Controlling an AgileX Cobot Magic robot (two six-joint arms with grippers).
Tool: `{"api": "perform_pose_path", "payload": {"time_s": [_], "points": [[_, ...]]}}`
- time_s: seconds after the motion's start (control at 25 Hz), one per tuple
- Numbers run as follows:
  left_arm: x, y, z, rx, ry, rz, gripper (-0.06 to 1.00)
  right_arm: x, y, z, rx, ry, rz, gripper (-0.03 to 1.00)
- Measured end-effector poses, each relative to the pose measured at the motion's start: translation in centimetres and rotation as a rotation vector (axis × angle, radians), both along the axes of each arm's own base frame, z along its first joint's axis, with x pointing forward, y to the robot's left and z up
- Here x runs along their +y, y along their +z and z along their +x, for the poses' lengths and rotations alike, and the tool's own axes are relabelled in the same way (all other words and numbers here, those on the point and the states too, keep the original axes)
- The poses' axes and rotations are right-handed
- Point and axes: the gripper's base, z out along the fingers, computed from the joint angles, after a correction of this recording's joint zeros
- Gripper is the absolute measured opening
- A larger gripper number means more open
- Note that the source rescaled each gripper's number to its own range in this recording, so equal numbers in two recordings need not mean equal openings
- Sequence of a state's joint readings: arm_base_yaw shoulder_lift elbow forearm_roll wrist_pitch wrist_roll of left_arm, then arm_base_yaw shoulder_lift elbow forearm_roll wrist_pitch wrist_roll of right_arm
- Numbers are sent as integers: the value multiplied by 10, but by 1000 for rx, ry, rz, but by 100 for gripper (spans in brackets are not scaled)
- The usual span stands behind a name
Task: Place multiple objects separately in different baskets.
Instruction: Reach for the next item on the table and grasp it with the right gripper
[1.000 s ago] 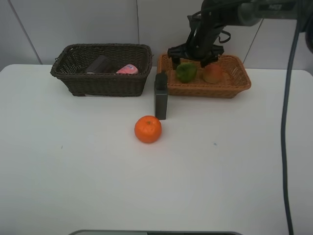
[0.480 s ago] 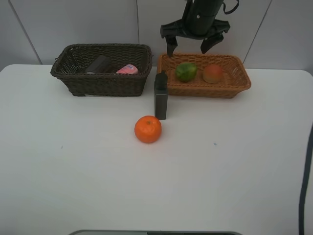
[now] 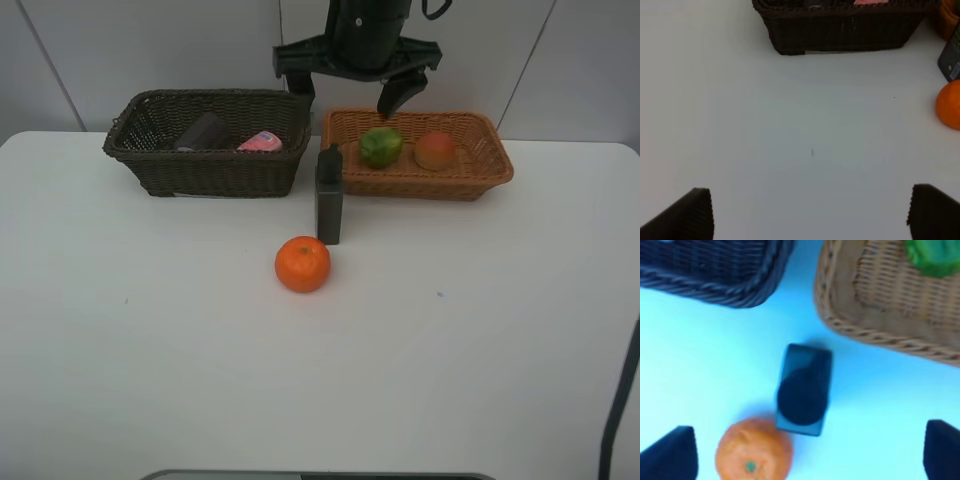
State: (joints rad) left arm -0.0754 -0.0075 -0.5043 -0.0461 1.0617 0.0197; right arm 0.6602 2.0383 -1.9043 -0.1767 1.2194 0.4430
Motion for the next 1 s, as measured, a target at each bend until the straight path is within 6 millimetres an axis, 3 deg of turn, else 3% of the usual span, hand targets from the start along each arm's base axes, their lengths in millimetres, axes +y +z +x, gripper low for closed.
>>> {"api": "perform_pose_path", "payload": {"time_s": [0.16,0.68,1.0], "points": [[0,0,0,0,0,0,97,8,-8,-1,-9,-46,-21,100],[0,0,0,0,0,0,97,29,-69,4,83,-48,-98,100],[0,0,0,0,0,0,97,17,-78,21,60,-87,-80,100]]}}
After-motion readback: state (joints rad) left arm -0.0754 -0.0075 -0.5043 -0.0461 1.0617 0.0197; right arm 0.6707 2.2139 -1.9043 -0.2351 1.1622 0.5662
